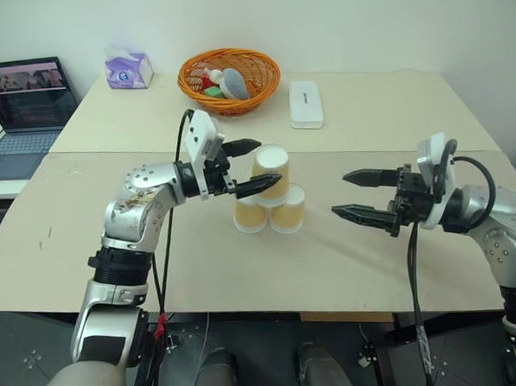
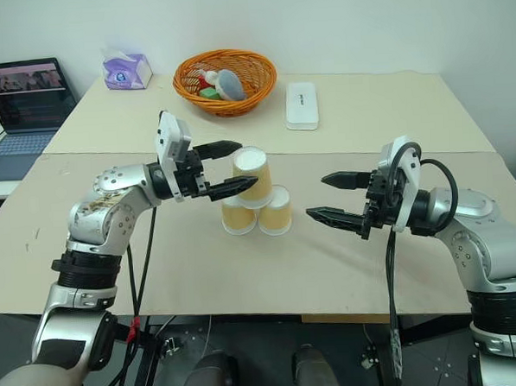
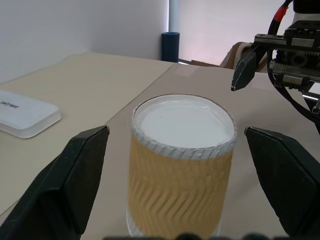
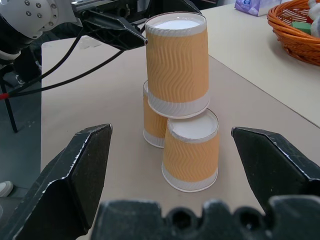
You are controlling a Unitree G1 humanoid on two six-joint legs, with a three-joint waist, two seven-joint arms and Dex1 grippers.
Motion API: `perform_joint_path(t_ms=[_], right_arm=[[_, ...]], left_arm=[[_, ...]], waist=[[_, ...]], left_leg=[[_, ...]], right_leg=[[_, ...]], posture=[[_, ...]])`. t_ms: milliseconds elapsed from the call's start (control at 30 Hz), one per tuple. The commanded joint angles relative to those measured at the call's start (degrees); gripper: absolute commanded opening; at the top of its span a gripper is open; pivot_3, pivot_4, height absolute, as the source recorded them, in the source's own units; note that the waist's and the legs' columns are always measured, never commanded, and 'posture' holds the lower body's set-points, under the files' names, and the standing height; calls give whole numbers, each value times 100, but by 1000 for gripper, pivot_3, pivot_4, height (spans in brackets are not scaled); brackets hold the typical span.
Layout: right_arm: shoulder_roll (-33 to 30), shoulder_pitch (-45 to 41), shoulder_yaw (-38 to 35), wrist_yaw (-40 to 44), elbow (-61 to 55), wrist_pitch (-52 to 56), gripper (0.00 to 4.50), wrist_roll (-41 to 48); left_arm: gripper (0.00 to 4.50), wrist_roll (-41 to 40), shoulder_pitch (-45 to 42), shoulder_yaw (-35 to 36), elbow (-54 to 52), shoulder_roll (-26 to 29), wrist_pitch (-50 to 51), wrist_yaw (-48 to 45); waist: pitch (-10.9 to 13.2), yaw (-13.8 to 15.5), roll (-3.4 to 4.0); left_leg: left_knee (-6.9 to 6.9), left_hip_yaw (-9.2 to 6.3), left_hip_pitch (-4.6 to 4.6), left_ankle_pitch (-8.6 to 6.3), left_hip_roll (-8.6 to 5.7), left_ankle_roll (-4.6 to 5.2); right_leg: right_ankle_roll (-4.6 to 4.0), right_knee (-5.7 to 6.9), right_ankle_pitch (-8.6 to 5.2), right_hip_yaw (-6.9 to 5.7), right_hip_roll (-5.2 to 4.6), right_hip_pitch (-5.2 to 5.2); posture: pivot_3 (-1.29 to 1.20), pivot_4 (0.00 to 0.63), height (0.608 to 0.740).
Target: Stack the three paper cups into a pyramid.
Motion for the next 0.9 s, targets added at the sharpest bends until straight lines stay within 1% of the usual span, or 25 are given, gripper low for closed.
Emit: perform_joint_path(t_ms=[33, 167, 300, 367, 400, 500, 567, 667, 767, 900], right_arm=[[-38, -86, -146, -21, -131, 12, 4500, 133], [-28, -103, -131, -15, -114, 15, 4500, 136], [-44, -128, -110, 14, -93, 31, 4500, 136], [-63, -137, -140, -25, 1, -2, 4500, 69], [-52, -122, -171, -101, 76, -89, 4500, -30], [63, -146, -268, -465, 274, -221, 4500, -241], [214, -167, -324, -981, 431, -472, 4500, -584], [574, -226, -487, -2096, 673, -570, 4500, -1042], [982, -195, -750, -3022, 729, -531, 4500, -1233], [1417, 106, -895, -3870, 510, -646, 4500, -1567]], left_arm=[[4470, -174, -239, 296, -99, -88, -15, 195], [4470, -373, -316, 554, -141, -213, 80, 426], [4470, -1095, -683, 1380, -313, -444, 626, 1361], [4470, -1045, -560, 1710, -552, -453, 692, 2060], [4470, -987, -340, 1858, -738, -467, 888, 2538], [4470, -846, 277, 2104, -1216, -527, 1252, 3530], [4470, -1017, 676, 2421, -1545, -641, 1497, 4102], [4470, -971, 1333, 2812, -1898, -759, 1595, 4786], [4470, -906, 1832, 2900, -2171, -823, 1532, 5098], [4470, -739, 2210, 2943, -2303, -850, 1280, 5334]], waist=[[0, -1, 0], [0, -1, 0], [0, 0, 0], [0, -11, 0], [0, -26, 0], [-3, -33, 5], [-3, -17, 4], [-1, -6, 1], [-1, 10, 1], [-1, 57, 1]], left_leg=[[0, 0, 0, 0, 0, 0], [0, 0, 0, 0, 0, 0], [1, -2, -1, 0, 0, 0], [3, -4, -2, 0, 0, 0], [3, -3, -1, 0, 0, 0], [0, -5, 5, -1, 1, 2], [3, -5, 6, 0, 1, 0], [18, -6, 2, 0, 1, -1], [17, -4, -2, 0, 0, -2], [19, -3, -6, 0, -3, -3]], right_leg=[[0, 0, 0, 0, 0, 0], [0, 0, 0, 0, 0, 0], [1, 0, 0, -1, 0, 0], [2, 0, 1, 0, -1, 0], [2, -1, 1, 1, -1, 0], [2, 5, 1, 6, -1, 1], [1, 13, 2, 6, -2, -1], [2, 26, 2, 6, -4, -3], [1, 27, 2, 7, -6, -9], [1, 28, 2, 5, -7, -10]], posture=[[0, 150, 675], [0, 150, 675], [0, 150, 675], [0, 150, 675], [0, 150, 675], [0, 150, 675], [0, 150, 675], [0, 150, 675], [0, 150, 675], [0, 150, 675]])
